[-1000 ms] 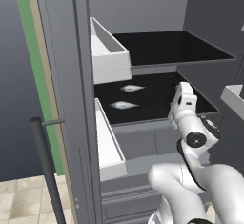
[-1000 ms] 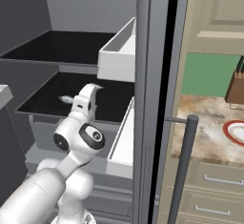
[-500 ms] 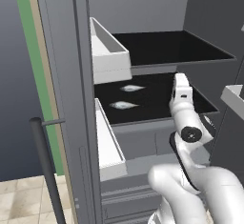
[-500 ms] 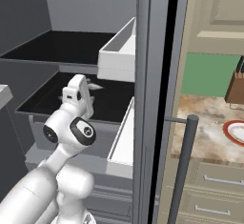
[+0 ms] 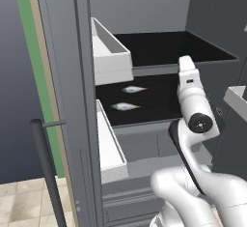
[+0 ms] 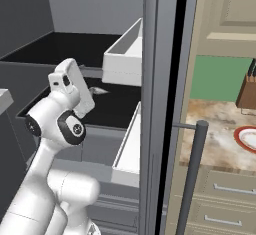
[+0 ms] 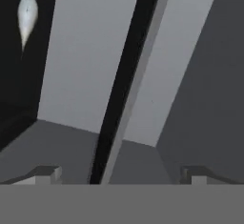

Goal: Place the fish on the counter behind the older fish on the same shelf of the fridge to maintain FIFO order. Close the fridge door when finished.

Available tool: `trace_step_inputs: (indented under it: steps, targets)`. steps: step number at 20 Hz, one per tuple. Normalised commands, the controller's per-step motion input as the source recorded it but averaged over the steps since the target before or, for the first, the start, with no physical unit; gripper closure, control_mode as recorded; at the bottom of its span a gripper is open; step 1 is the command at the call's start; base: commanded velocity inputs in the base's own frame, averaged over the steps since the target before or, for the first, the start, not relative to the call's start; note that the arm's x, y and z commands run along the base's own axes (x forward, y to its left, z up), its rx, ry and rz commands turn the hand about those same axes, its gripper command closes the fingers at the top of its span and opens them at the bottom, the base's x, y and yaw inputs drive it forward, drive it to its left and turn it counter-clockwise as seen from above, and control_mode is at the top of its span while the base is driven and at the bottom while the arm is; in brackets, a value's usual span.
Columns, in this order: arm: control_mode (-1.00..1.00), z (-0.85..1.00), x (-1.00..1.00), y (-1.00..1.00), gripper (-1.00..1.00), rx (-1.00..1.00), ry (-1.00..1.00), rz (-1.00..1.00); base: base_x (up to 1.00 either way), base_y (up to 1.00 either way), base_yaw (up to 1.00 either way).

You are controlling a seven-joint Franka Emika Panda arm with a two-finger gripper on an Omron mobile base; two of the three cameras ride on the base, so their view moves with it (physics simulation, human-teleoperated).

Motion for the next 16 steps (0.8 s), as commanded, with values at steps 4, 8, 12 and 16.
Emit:
trace_step_inputs:
  steps: [4, 8, 12, 16]
  targets:
    - [-1.0, 1.0, -0.85, 0.02, -1.0, -0.13, 0.07, -0.08, 0.0, 0.0, 0.0]
    - [-1.0, 0.69, -1.0, 0.16, -1.0, -0.06, 0.02, -0.09, 0.0, 0.0, 0.0]
    - [-1.0, 0.12, -0.8, 0.11, -1.0, 0.0, 0.01, -0.08, 0.0, 0.0, 0.0]
    - [-1.0, -0.01, -0.06, 0.02, -1.0, -0.01, 0.0, -0.01, 0.0, 0.0, 0.0]
